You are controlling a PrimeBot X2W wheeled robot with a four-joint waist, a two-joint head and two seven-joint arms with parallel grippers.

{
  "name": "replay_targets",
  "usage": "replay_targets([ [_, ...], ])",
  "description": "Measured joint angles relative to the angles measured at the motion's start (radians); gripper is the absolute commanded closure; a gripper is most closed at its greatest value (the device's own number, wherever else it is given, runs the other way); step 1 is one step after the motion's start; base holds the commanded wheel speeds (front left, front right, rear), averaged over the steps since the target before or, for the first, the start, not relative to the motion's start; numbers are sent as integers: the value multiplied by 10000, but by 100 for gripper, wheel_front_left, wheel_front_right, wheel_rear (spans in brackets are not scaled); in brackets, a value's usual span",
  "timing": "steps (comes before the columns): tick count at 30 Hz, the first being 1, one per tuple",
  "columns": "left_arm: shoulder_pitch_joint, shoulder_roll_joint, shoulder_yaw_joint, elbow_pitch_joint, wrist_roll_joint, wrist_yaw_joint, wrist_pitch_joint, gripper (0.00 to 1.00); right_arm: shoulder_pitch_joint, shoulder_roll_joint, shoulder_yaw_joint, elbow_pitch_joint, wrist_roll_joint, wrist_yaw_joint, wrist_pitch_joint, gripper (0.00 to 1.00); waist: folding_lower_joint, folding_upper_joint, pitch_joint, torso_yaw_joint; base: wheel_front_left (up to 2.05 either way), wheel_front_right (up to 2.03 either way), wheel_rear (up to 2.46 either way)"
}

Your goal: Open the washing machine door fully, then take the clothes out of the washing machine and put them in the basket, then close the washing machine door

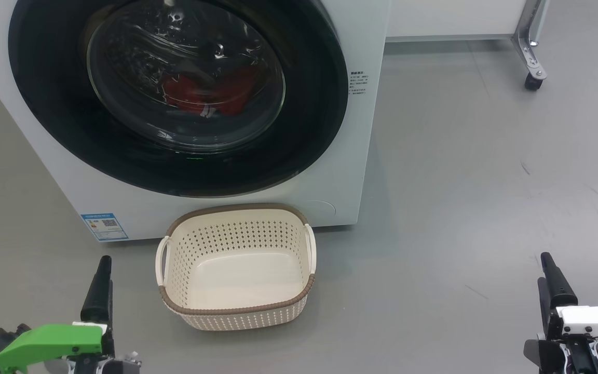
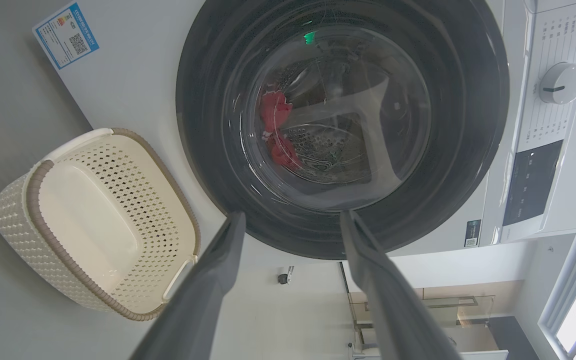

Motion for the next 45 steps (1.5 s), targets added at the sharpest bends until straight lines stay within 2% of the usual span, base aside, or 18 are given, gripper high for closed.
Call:
replay_targets([
  [7,-2,203,-176,-155,704,0,-318,0,-5,-336,240,-98,-794,0,-280,0,0,0,10,15,0,0,0],
  [18,-4,723,-694,-151,2943,2,-754,0,-55,-890,717,-142,-2585,-23,-798,0,1,0,25,41,0,0,0],
  [26,-9,798,-959,-150,4261,278,-1030,0,-104,-1434,1218,-173,-4335,-337,-1072,0,1,0,27,64,0,0,0],
  [40,-19,890,-1248,-380,6706,723,-1459,0,-174,-1726,1894,-125,-6483,-884,-1601,0,0,0,6,121,0,0,0],
  [45,-20,888,-1371,-479,7448,876,-1641,0,-213,-1802,2109,-115,-7129,-984,-1768,0,0,0,-1,140,0,0,0],
])
